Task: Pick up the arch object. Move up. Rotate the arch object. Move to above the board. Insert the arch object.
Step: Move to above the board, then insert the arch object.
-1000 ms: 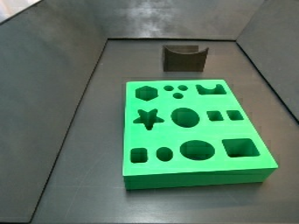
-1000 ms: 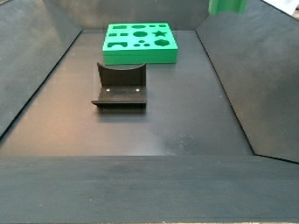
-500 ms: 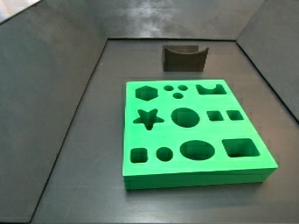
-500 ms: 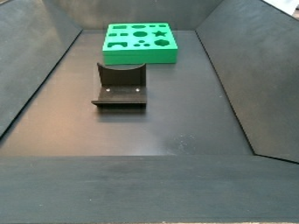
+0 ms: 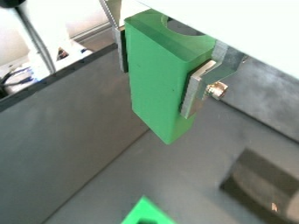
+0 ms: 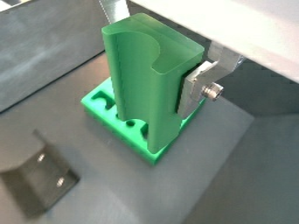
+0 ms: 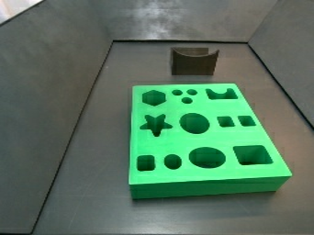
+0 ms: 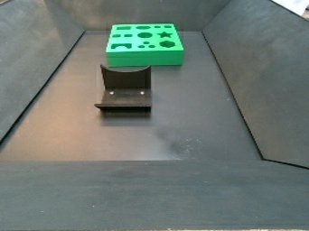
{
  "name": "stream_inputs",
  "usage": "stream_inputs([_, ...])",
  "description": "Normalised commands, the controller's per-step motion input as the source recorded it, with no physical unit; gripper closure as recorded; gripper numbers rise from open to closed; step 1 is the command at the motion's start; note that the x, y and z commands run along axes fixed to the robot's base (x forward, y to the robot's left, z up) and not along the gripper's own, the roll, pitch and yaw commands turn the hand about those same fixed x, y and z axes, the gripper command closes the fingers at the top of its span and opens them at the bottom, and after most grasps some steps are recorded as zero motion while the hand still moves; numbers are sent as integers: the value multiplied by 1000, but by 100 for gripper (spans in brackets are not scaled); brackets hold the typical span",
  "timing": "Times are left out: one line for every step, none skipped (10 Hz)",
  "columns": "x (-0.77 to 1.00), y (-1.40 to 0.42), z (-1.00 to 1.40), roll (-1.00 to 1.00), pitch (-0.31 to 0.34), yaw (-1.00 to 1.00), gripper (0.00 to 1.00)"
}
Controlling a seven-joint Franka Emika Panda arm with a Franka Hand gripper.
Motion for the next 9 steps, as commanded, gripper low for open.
stream_inputs([531, -1000, 45, -2, 55, 10, 100])
stream_inputs([556, -1000, 44, 19, 73, 5, 100])
stream_inputs([555, -930, 46, 34, 84, 9, 100])
stream_inputs([417, -657, 33, 58, 96, 9, 100])
stream_inputs([246, -337, 32, 78, 102, 10, 100])
stream_inputs([148, -178, 29, 77, 94, 7, 100])
stream_inputs([1000, 49, -269, 57, 7, 0, 100])
stream_inputs([1000, 14, -209, 69, 26, 0, 100])
stream_inputs([1000, 34, -174, 0, 27, 0, 100])
